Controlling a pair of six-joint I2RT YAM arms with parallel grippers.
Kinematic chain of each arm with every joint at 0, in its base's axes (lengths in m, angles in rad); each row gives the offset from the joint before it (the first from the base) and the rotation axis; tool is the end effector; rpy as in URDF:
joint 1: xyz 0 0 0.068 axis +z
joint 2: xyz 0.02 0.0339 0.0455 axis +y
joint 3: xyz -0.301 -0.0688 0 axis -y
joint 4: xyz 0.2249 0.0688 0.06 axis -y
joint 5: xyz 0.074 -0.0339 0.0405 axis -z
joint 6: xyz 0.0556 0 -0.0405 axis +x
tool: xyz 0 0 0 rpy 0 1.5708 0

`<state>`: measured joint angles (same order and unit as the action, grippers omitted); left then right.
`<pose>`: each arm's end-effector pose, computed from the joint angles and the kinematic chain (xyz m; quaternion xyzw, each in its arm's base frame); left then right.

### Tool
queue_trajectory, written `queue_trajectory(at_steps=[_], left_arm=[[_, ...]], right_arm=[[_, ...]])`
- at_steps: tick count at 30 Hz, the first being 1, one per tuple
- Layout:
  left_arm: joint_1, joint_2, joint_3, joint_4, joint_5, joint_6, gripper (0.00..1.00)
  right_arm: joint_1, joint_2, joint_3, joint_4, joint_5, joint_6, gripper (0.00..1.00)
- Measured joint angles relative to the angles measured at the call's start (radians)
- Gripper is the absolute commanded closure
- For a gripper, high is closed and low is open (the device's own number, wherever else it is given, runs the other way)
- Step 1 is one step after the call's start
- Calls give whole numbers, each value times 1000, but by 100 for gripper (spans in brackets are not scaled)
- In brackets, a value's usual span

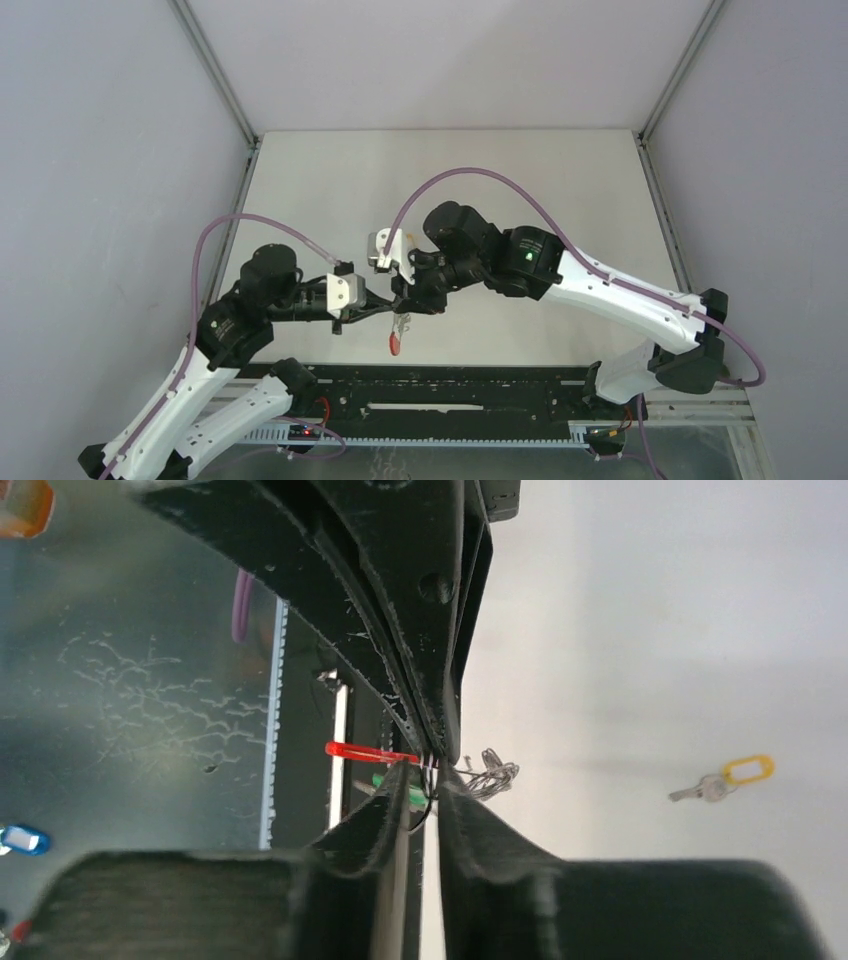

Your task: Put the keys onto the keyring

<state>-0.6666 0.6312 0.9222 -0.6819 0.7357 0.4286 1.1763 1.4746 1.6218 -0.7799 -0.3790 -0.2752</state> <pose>0.0412 -0.0799 0.3692 0.5745 0.5578 -0.3583 0.4800 0.0987 0.2905 0.4311 -0.6451 0.5988 0.3446 0.3265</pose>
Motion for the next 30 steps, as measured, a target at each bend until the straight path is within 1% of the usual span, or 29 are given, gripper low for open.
queue_trajectory(at_steps=[5,7,9,10,16,24,27,30], left_arm=[[-1,-19,-20,43,-31,-39,100],[-1,-19,-23,61,-35,-56,100],[-1,-19,-23,80,-35,-66,100],[-1,-20,-23,87,-36,-71,100],[-1,-42,-27,146,-34,-100,100],[-1,-64,-59,239,-54,-140,100],[-1,-76,-81,270,-78,-147,100],[-1,-81,-92,290,-97,-152,100]], right_arm=[[-34,-84,-102,103,-25,63,45],[-56,-128,-145,146,-45,98,40],[-81,-172,-187,187,-63,129,32],[-94,-195,-208,208,-73,150,31],[-148,-285,-303,315,-98,250,29],[-179,-291,-381,420,-131,405,29],[-190,-291,-397,467,-139,469,32],[-201,-291,-410,510,-142,521,39]])
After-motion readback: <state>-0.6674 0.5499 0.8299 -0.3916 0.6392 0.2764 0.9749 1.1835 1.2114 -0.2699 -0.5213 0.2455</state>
